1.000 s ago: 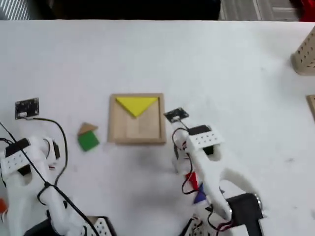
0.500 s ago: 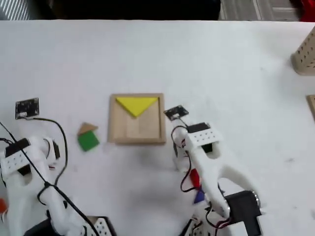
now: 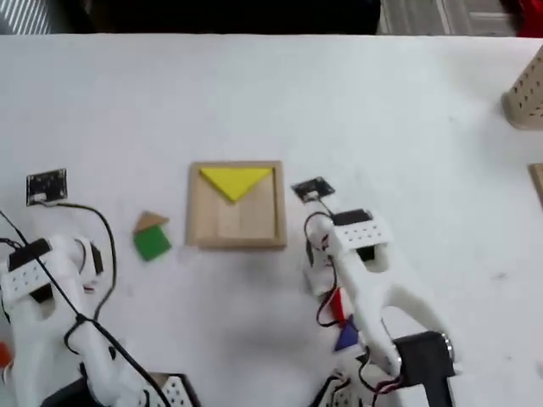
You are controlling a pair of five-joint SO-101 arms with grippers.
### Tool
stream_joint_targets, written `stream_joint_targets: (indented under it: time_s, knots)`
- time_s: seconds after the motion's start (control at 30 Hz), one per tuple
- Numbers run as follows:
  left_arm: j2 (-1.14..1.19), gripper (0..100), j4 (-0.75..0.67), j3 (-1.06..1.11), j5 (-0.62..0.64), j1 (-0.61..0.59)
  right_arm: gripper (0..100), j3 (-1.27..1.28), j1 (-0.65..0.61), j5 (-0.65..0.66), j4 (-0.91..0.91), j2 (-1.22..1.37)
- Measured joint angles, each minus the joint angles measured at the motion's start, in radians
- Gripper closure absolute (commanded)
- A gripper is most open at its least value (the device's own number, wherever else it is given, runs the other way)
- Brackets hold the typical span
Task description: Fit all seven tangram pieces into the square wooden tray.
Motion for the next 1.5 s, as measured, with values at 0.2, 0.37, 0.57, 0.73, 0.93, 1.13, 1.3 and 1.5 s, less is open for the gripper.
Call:
stream_joint_targets:
  time_s: [0.2,0.37,0.57,0.73,0.93,1.13,1.3,1.5]
  knots:
    - [0.0,91,0.0,0.0,0.0,0.0,98.2,-0.133,0.009,-0.003,0.186,-0.155]
    - [0.0,91,-0.014,0.0,-0.002,0.0,98.2,-0.292,-0.037,-0.04,0.298,-0.173]
    - [0.0,91,-0.018,0.0,-0.002,0.0,98.1,-0.448,-0.16,-0.186,0.281,-0.048]
    - [0.002,91,-0.018,0.0,-0.002,0.0,98.1,-0.583,-0.258,-0.37,0.184,0.123]
    - [0.002,91,-0.018,0.0,-0.002,0.0,98.1,-0.766,-0.367,-0.532,0.058,0.367]
    - [0.002,91,-0.018,0.0,-0.002,0.0,98.1,-1.01,-0.443,-0.632,-0.006,0.62]
    - [0.002,91,-0.018,0.0,-0.002,0.0,90.3,-1.208,-0.437,-0.671,-0.009,0.813]
    - [0.002,91,-0.018,0.0,-0.002,0.0,64.4,-1.355,-0.446,-0.672,0.04,0.922]
